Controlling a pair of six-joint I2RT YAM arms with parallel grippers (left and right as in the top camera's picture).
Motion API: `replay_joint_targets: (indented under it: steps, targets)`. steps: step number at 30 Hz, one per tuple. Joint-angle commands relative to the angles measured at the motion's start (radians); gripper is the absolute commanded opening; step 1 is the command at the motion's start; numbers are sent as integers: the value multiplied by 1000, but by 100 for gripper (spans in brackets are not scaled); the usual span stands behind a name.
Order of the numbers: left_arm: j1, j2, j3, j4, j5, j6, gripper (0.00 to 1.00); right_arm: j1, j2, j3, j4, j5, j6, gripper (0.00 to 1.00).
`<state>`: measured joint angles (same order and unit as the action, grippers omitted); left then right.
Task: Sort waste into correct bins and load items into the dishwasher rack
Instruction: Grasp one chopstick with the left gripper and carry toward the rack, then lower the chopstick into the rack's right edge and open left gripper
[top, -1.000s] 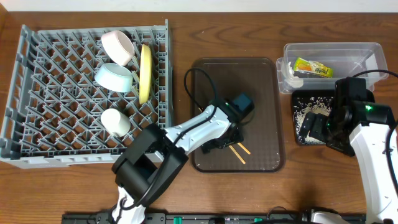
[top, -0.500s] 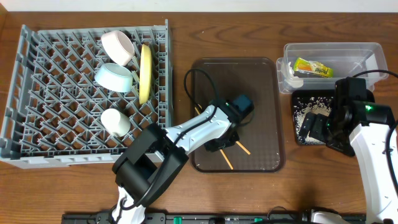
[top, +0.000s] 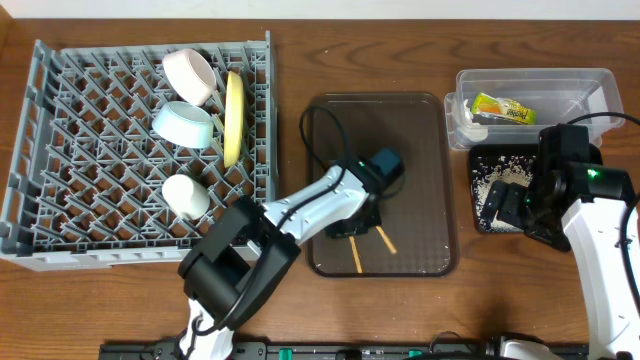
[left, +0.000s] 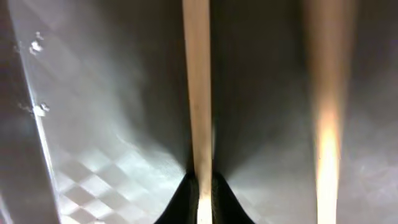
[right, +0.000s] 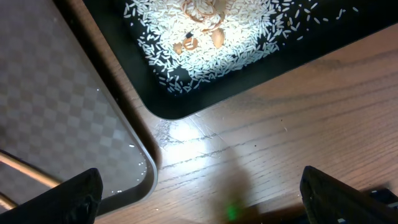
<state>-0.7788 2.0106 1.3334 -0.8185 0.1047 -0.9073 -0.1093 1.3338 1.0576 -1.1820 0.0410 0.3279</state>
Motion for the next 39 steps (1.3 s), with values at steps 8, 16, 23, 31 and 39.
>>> replay_joint_targets:
  steps: [8,16,23,31,39]
  targets:
    - [90,-32,-12,-33,-20,153,6,-8,-14,8,0,3,-23,99]
    - [134,-259,-7,-33,-71,416,6,-8,-14,8,0,3,-23,99]
    - [217,-420,-7,-68,-177,640,6,-8,-14,8,-2,3,-23,99]
    - [383,-423,-8,-98,-177,697,6,-8,-14,8,-5,3,-22,99]
    - [499,-417,-8,-72,-176,698,6,-8,-14,8,-5,2,-22,99]
